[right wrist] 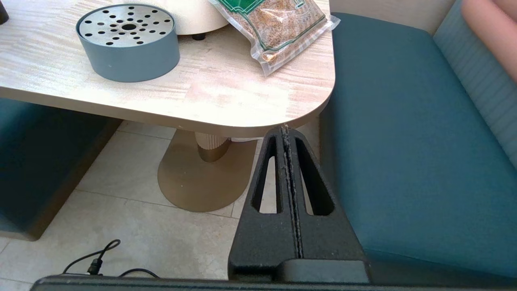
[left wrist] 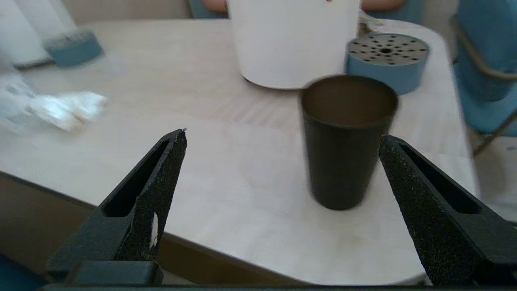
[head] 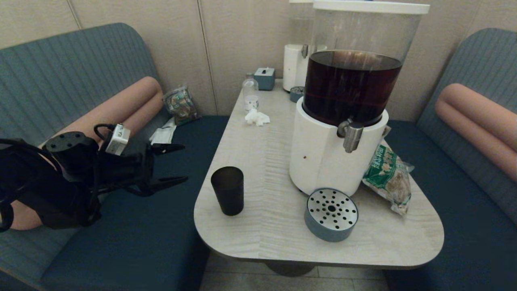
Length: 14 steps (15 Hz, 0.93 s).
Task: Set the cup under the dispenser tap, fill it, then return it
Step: Pick up the cup
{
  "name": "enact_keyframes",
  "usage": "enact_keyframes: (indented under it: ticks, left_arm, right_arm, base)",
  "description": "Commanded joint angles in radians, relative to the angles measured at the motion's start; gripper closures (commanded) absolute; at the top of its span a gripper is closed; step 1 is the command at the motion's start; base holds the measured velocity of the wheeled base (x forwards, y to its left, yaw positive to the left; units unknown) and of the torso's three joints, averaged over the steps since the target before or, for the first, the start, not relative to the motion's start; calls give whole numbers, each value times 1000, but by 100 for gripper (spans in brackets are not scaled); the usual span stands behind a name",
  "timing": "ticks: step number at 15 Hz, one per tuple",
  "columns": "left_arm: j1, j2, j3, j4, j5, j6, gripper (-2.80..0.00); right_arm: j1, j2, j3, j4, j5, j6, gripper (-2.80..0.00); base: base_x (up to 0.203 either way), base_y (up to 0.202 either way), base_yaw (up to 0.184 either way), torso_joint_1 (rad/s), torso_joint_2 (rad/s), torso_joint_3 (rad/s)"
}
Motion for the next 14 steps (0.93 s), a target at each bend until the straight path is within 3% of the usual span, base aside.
enact_keyframes:
  ticks: [1, 4, 14]
  left_arm:
    - [-43, 6, 49, -9, -10, 0, -280]
    - [-88, 10, 129, -16, -9, -3, -280]
    - [-140, 110, 121, -16, -1, -8, -280]
  right_arm:
    - [0, 1, 0, 0, 1, -1, 0]
    - [0, 1, 0, 0, 1, -1, 0]
    - [0, 1, 0, 0, 1, -1, 0]
  base:
    - [0, 0, 0, 0, 0, 0]
    - [0, 0, 0, 0, 0, 0]
    - [0, 0, 0, 0, 0, 0]
